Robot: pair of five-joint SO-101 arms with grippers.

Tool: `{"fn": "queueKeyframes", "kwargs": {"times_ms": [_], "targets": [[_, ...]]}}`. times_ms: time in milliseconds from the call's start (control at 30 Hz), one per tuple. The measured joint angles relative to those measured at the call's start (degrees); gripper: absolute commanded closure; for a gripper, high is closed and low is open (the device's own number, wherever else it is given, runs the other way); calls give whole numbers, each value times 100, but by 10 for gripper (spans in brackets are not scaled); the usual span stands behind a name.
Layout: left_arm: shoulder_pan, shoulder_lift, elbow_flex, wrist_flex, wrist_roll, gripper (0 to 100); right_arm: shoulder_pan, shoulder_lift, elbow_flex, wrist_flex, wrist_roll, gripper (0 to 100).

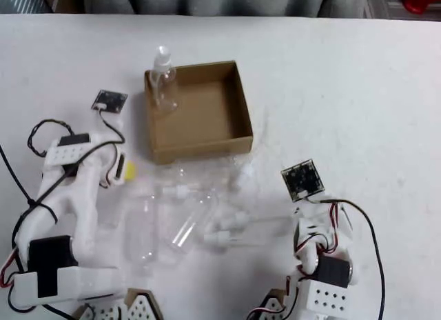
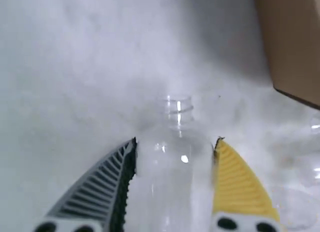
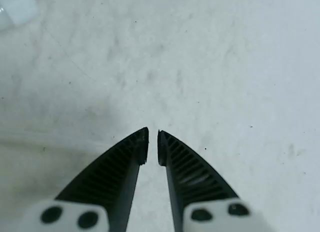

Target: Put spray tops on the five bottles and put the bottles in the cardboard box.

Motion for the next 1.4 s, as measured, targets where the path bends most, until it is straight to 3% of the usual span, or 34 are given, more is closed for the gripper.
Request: {"fn": "queueKeyframes", "kwargs": {"times_ms": [233,533,833,1033,1233,1400], "targets": [[-185,0,0,0,0,980,0,0,0,0,0,984],[-448,0,0,0,501,980,0,-9,-132,149,0,984],[-466,0,0,0,501,980,9,-18,-1705,1134,9,984],[-466,0,0,0,501,980,-18,993,-2382,1204,79,984],[-466,0,0,0,501,980,-782,2505,-2831,1582,914,974],[-466,0,0,0,501,980,-1512,3138,-3332,2303,1275,869]]}}
